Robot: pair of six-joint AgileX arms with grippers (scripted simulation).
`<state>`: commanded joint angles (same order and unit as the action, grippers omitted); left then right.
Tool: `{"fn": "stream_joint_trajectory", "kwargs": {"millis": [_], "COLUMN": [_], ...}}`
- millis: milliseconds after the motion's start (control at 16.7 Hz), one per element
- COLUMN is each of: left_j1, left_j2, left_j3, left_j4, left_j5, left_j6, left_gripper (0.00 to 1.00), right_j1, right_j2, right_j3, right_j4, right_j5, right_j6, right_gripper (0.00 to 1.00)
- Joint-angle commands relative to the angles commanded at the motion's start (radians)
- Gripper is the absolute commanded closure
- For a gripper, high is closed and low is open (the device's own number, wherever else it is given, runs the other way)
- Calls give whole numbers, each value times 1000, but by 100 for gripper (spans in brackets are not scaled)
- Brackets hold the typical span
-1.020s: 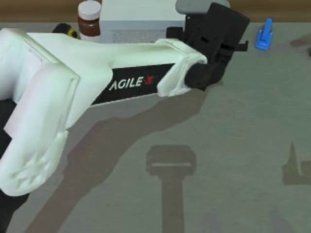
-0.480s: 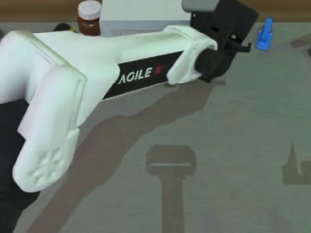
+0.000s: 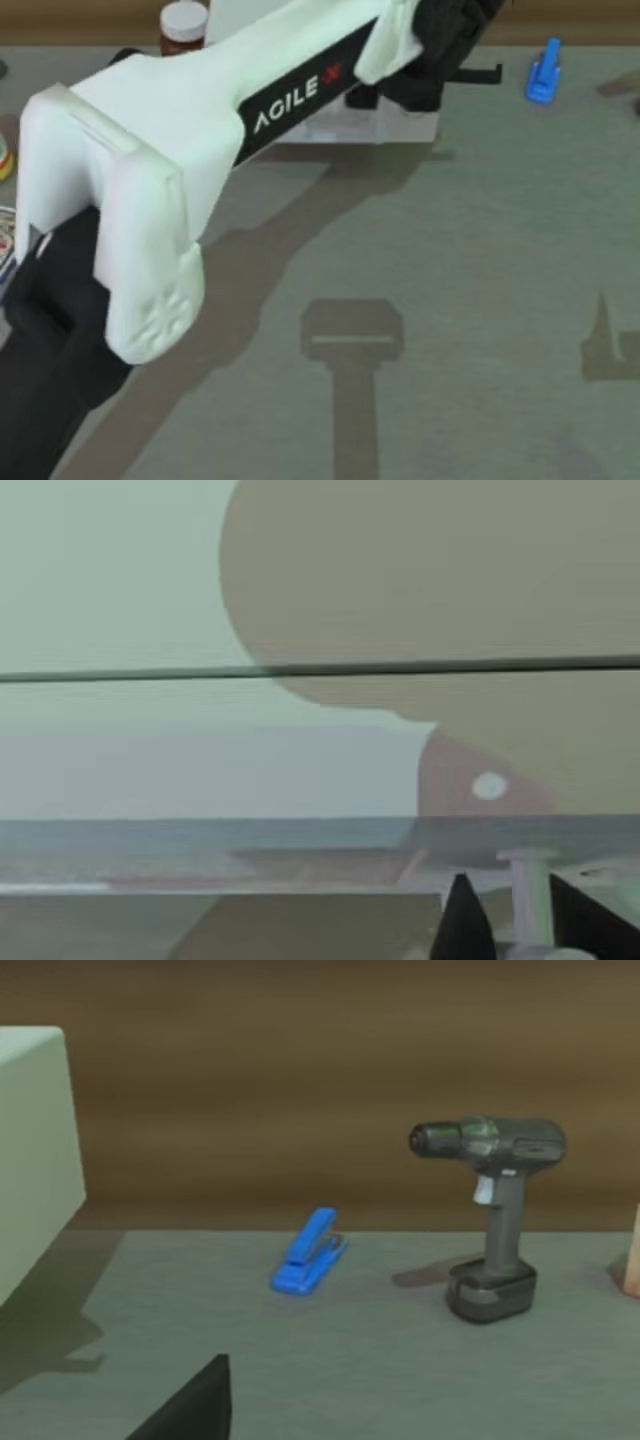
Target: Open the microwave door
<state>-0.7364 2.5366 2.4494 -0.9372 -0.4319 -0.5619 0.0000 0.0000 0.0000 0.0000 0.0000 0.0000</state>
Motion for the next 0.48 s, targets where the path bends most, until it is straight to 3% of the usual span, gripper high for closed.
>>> {"fn": "stream_joint_trajectory", "kwargs": {"millis": [240,480], "left_j1": [27,37], "left_j2": [58,75], "left_j3": [195,262], "left_j4": [-240,-312], "left_j5": [76,104], "left_j6": [-53,-72], "left_gripper": [100,100], "right_j1": [0,0], "right_j2": [0,0], "right_j3": [0,0], "right_j4": [0,0], "right_j5": [0,0], "right_j6": [0,0], "right_gripper": [0,0]}}
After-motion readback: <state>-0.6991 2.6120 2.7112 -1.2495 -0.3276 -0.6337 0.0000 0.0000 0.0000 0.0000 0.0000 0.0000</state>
